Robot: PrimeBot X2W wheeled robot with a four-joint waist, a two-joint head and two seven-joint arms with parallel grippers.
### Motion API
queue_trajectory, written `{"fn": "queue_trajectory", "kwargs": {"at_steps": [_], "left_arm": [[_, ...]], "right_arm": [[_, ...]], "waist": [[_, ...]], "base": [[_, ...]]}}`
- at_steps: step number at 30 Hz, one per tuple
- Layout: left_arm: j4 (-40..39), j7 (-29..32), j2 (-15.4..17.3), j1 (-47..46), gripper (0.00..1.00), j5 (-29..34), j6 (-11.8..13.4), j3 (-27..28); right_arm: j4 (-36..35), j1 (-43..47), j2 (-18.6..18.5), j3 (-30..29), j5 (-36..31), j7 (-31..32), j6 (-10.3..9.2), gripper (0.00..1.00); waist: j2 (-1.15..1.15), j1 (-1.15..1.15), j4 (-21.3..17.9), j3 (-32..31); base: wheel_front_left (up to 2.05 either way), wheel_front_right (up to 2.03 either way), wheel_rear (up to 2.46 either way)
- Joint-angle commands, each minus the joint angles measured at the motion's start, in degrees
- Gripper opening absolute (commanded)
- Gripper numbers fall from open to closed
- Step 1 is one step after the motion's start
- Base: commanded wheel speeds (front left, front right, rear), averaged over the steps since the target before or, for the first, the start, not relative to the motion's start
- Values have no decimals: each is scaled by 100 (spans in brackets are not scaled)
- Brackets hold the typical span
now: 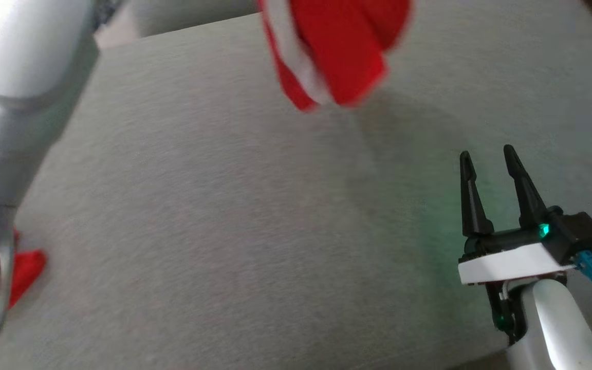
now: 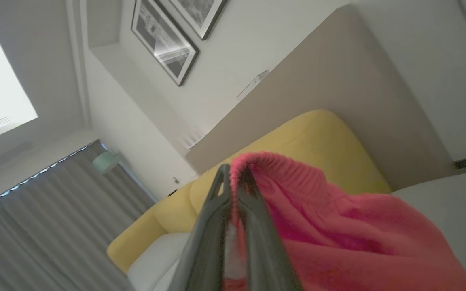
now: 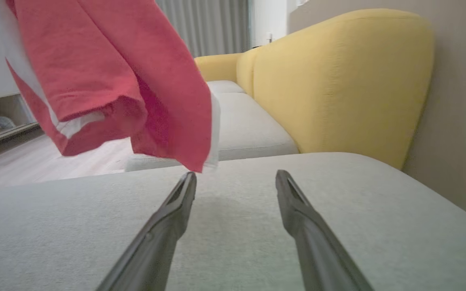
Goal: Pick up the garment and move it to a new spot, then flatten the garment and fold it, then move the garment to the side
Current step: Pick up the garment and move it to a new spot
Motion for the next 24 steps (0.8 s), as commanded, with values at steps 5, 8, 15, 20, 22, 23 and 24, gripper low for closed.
{"fn": "queue_trajectory", "kwargs": {"at_steps": [5, 8, 15, 20, 22, 23, 24], "left_arm": [[-474, -83, 289, 725, 0, -409, 12, -371], [-628, -219, 360, 1843, 0, -578, 74, -710], [-333, -1095, 143, 4464, 100, -1491, 498, -916], [-167, -1474, -154, 5382, 100, -1932, 1032, -255], [-531, -1486, -319, 5709, 100, -1868, 1374, 349], [-761, -1487, -378, 5921, 100, -1744, 1533, 662], [-958, -1488, -451, 6157, 100, -1607, 1703, 969]], "right_arm": [[-306, -3, 9, 210, 106, -13, -4, 100], [-352, 72, 9, 193, 117, -13, -4, 100], [-276, 273, 9, 48, -53, -13, -4, 100], [-54, 417, 9, -16, -54, -13, -4, 100], [11, 505, 9, -46, -40, -13, -4, 100], [51, 541, 9, -41, -68, -13, -4, 100], [90, 586, 9, -71, -99, -13, -4, 100]], "waist": [[0, 1, -459, 115], [0, 1, -393, 185], [0, 1, 107, 112], [0, 1, 667, -189], [0, 1, 912, -342], [0, 1, 1007, -415], [0, 1, 1126, -503]], "base": [[0, 0, 0], [0, 0, 0], [0, 0, 0], [0, 0, 0], [0, 0, 0], [0, 0, 0], [0, 0, 0]]}}
